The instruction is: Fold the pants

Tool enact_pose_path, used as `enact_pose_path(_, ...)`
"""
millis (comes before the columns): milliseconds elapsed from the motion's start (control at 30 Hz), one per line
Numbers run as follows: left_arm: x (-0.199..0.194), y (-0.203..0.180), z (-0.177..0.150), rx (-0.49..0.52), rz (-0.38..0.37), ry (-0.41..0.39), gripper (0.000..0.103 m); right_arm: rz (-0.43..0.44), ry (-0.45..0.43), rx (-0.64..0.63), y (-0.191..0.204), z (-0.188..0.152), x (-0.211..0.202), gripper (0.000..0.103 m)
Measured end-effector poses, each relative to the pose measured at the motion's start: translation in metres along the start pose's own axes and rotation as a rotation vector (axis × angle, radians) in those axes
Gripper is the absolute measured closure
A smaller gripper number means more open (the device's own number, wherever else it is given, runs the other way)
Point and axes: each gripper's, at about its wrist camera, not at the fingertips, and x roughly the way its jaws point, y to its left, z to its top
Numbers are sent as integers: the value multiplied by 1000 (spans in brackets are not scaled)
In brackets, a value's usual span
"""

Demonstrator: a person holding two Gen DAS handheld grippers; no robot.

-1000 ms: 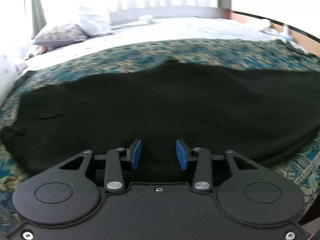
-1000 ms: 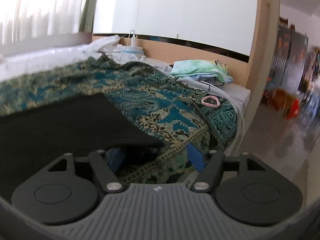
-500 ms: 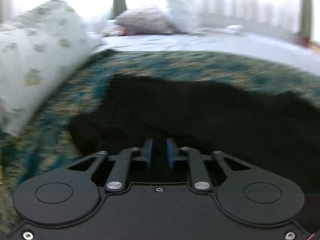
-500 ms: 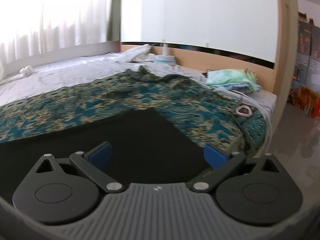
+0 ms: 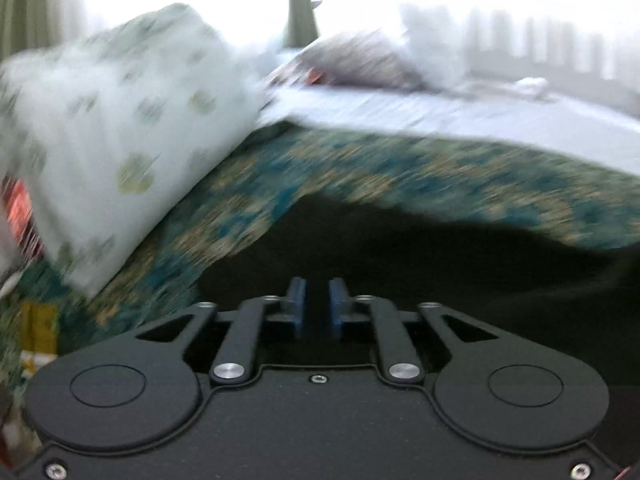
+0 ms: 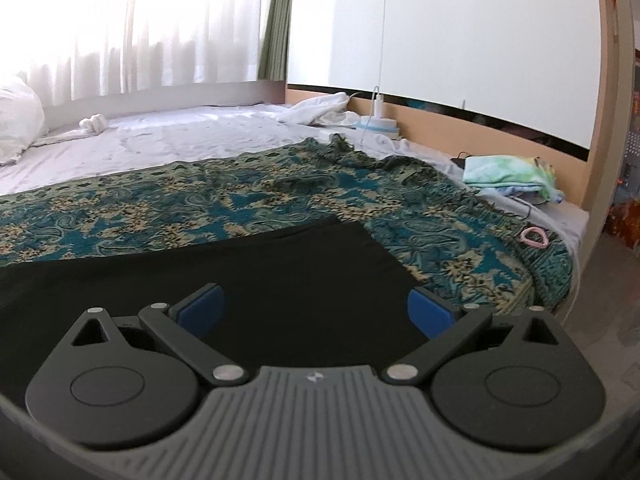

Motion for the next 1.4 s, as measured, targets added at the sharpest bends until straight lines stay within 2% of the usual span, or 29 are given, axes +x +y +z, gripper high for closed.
enact_pose_path(100, -18, -37, 6, 78, -142, -40, 77, 30, 6, 17, 4, -3, 4, 0)
enact_pose_path(200, -22, -85, 7, 166, -286, -19, 74, 66, 6, 18, 11, -8, 6, 0)
enact_pose_path(267, -20, -115, 4, 202, -343, 18, 74, 84, 5, 5, 16, -12, 8, 0)
enact_pose_path(400, -10, -158, -2, 217, -406, 92, 74, 112, 11, -33, 28, -20, 11, 0)
enact_pose_path(533, 1, -180, -11, 233, -388, 125, 76, 124, 12, -71, 38, -27, 13, 0)
enact_pose_path(800, 39, -170, -5, 214, -300, 114, 75, 120, 30, -68, 36, -30, 22, 0)
enact_pose_path(933, 46, -154, -1, 203, -305, 112, 76, 92, 24, 1, 18, -29, 19, 0)
enact_pose_path(1033, 49, -149, 1, 221, -268, 95, 78, 59, 5, 83, -5, -32, 8, 0)
enact_pose_path(1133, 44, -148, 8, 166, -213, 100, 79, 12, -16, 163, -26, -36, -3, 0)
enact_pose_path(1167, 37, -151, 9, 158, -201, 91, 75, -2, -23, 193, -33, -38, -7, 0)
enact_pose_path(1267, 3, -166, 6, 208, -274, -2, 63, -33, -38, 291, -53, -47, -17, 0)
enact_pose_path(1300, -9, -173, 3, 240, -296, -26, 62, -37, -39, 317, -59, -50, -19, 0)
enact_pose_path(1400, -36, -191, -8, 300, -376, -40, 61, -32, -25, 361, -70, -57, -19, 0)
